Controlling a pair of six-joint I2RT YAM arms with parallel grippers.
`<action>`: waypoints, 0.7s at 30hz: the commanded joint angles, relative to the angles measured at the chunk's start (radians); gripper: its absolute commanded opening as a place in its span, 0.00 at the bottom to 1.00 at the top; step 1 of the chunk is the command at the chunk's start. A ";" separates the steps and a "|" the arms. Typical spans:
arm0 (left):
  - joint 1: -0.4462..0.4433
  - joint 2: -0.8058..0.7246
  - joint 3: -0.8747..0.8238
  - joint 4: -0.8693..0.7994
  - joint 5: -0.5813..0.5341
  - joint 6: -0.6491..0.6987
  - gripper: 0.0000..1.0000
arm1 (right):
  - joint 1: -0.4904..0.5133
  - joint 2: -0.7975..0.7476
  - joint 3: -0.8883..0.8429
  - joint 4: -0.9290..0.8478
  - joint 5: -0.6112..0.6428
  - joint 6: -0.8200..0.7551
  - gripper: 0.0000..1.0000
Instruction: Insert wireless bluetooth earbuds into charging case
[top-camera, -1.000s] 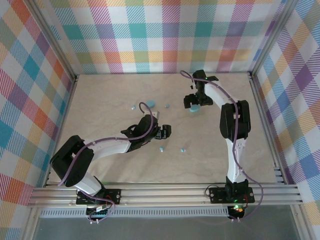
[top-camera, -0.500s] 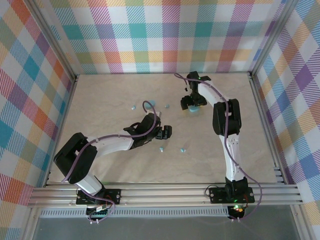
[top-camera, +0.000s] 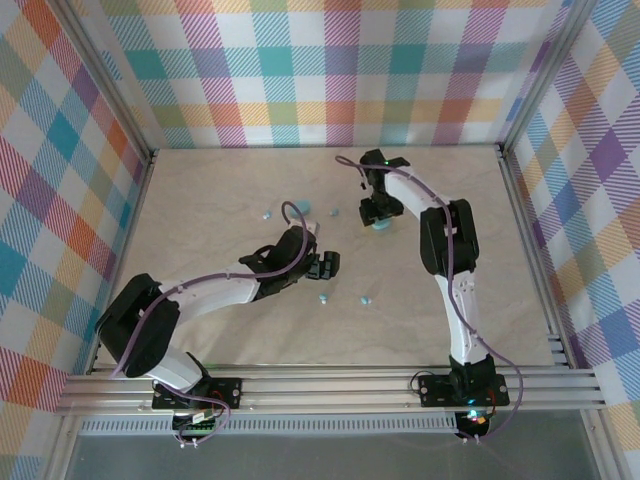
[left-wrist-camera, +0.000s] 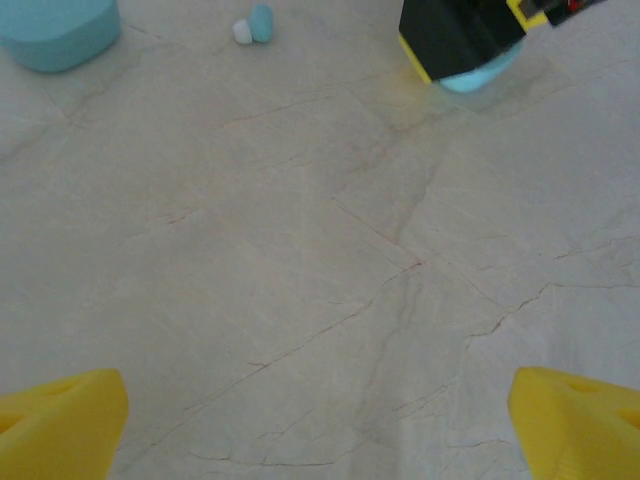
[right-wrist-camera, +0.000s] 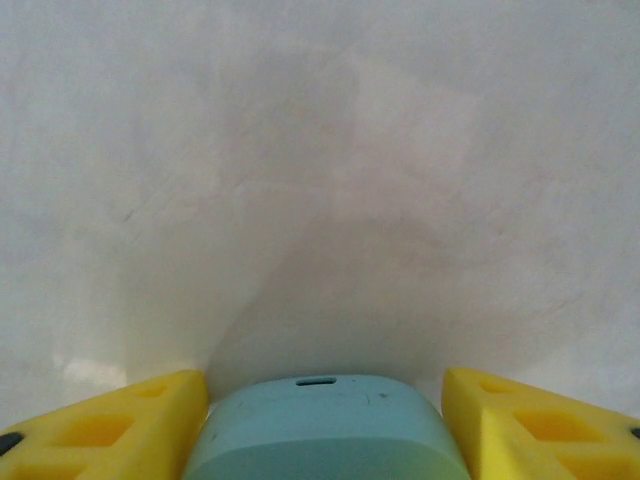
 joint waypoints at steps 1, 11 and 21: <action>-0.007 -0.068 -0.038 -0.037 -0.035 0.079 0.98 | 0.080 -0.072 -0.081 -0.149 -0.021 0.059 0.61; -0.004 -0.218 -0.144 -0.040 -0.016 0.226 1.00 | 0.236 -0.180 -0.293 -0.089 -0.198 0.247 0.58; -0.005 -0.243 -0.143 -0.148 0.016 0.385 0.99 | 0.245 -0.280 -0.332 -0.047 -0.263 0.254 0.92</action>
